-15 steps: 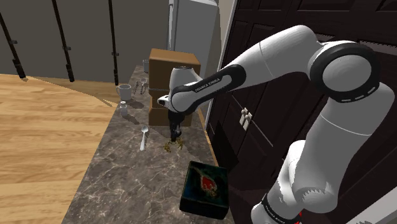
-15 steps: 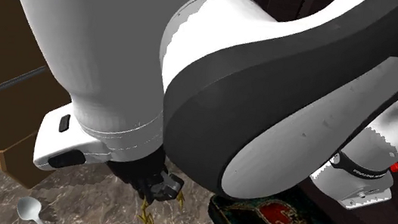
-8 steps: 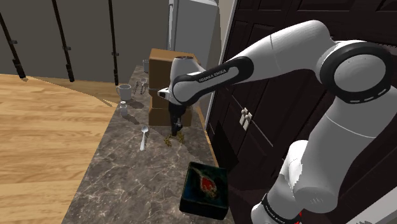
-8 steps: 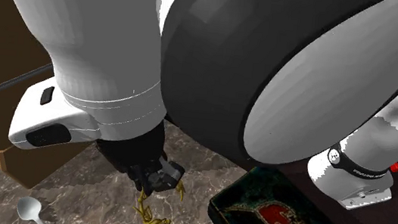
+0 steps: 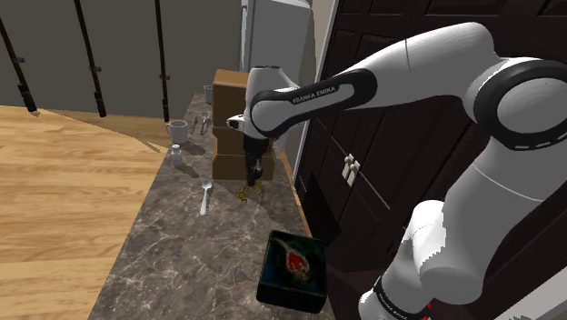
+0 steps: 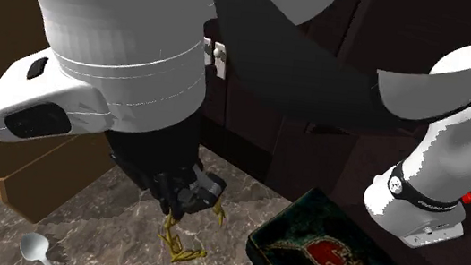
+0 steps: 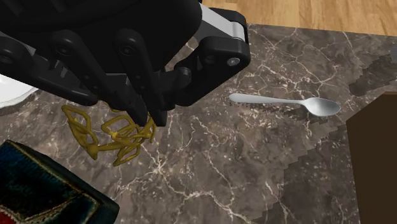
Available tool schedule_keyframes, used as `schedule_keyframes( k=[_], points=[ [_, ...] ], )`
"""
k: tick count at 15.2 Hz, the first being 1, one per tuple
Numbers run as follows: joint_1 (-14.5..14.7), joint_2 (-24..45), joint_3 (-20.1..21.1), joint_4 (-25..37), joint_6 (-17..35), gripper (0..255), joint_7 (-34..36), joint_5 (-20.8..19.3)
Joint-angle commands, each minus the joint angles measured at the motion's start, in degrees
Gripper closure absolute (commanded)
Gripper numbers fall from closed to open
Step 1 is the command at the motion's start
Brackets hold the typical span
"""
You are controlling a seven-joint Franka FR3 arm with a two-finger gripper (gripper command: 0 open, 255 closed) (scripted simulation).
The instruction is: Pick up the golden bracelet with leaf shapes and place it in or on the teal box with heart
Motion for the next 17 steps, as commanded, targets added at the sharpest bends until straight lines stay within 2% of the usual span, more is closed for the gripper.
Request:
schedule_keyframes(
  k=[1, 10, 17],
  points=[
    [0.3, -3.4, 0.4, -3.4, 0.0, 255, 0.9, -0.3],
    [1.8, -24.3, 3.8, -21.6, -2.5, 255, 6.1, -0.3],
    [4.5, -43.8, 7.6, -33.1, -10.2, 255, 10.9, 2.2]
  ],
)
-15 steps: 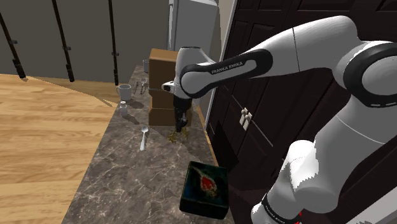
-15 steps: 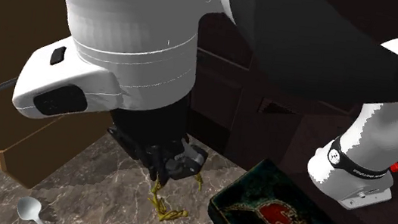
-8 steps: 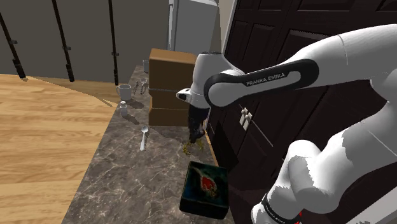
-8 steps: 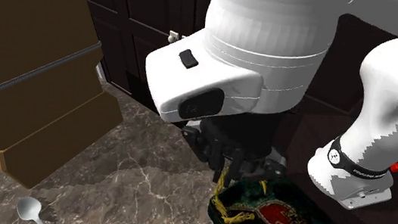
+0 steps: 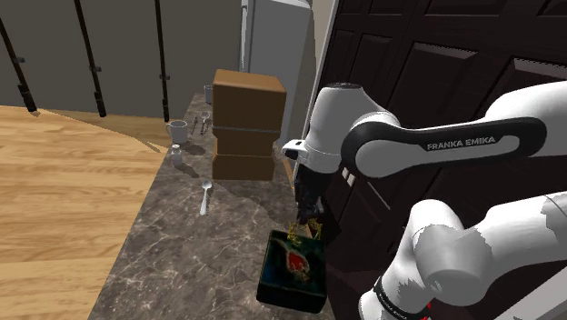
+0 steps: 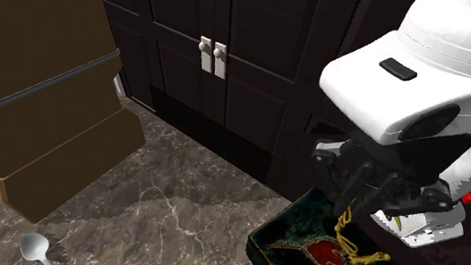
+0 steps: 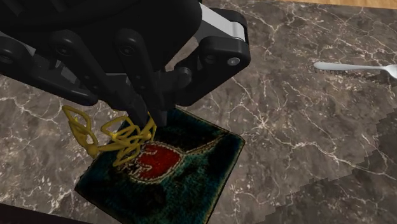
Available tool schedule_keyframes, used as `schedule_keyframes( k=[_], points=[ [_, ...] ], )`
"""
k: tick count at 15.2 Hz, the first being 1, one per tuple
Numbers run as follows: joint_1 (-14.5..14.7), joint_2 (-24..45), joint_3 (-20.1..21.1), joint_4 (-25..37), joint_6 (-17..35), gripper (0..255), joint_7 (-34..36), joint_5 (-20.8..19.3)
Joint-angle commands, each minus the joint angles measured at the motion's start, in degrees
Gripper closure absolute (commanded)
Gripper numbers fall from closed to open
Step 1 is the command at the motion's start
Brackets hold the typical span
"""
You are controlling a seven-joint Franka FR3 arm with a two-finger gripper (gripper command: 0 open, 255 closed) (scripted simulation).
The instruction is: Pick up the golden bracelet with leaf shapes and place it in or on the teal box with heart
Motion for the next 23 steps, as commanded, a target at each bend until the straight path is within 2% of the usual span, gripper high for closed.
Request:
schedule_keyframes(
  k=[1, 17, 23],
  points=[
    [0.9, -3.8, 1.1, -2.5, -1.2, 255, 1.4, 0.9],
    [1.4, 3.2, 1.6, -11.5, 14.7, 255, 0.6, 1.9],
    [1.4, 3.2, 1.6, -11.5, 14.7, 255, 0.6, 1.9]
  ],
)
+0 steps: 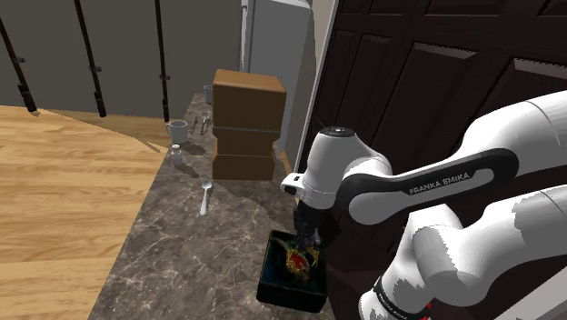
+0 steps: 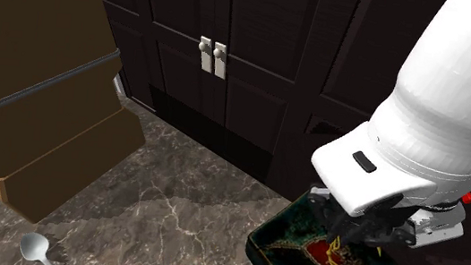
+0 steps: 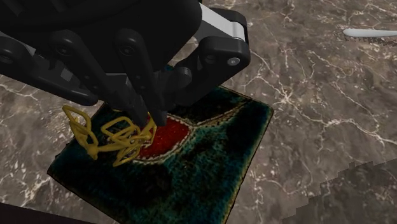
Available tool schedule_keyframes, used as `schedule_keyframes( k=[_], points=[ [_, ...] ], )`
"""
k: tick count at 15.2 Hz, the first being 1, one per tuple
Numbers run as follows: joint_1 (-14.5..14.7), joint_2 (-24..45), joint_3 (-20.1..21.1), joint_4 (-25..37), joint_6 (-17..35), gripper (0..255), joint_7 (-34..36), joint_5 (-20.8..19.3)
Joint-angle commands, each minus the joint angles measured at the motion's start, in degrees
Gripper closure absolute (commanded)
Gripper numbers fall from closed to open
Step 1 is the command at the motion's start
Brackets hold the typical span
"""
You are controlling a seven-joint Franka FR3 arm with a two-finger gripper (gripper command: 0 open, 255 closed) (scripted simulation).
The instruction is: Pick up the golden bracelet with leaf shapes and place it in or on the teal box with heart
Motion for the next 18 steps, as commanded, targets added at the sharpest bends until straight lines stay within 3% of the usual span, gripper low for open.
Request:
schedule_keyframes(
  k=[1, 2, 7, 11, 18],
  points=[
    [0.0, 0.0, 0.0, 0.0, 0.0, 255, 0.0, 0.0],
    [0.0, 0.0, 0.0, 0.0, 0.0, 0, 0.0, 0.0],
    [0.0, 0.0, 0.0, 0.0, 0.0, 0, 0.0, 0.0],
    [-0.5, -5.1, -0.5, 5.0, -10.0, 0, 0.2, -0.8],
    [-0.5, -5.1, -0.5, 5.0, -10.0, 0, 0.2, -0.8]
  ],
)
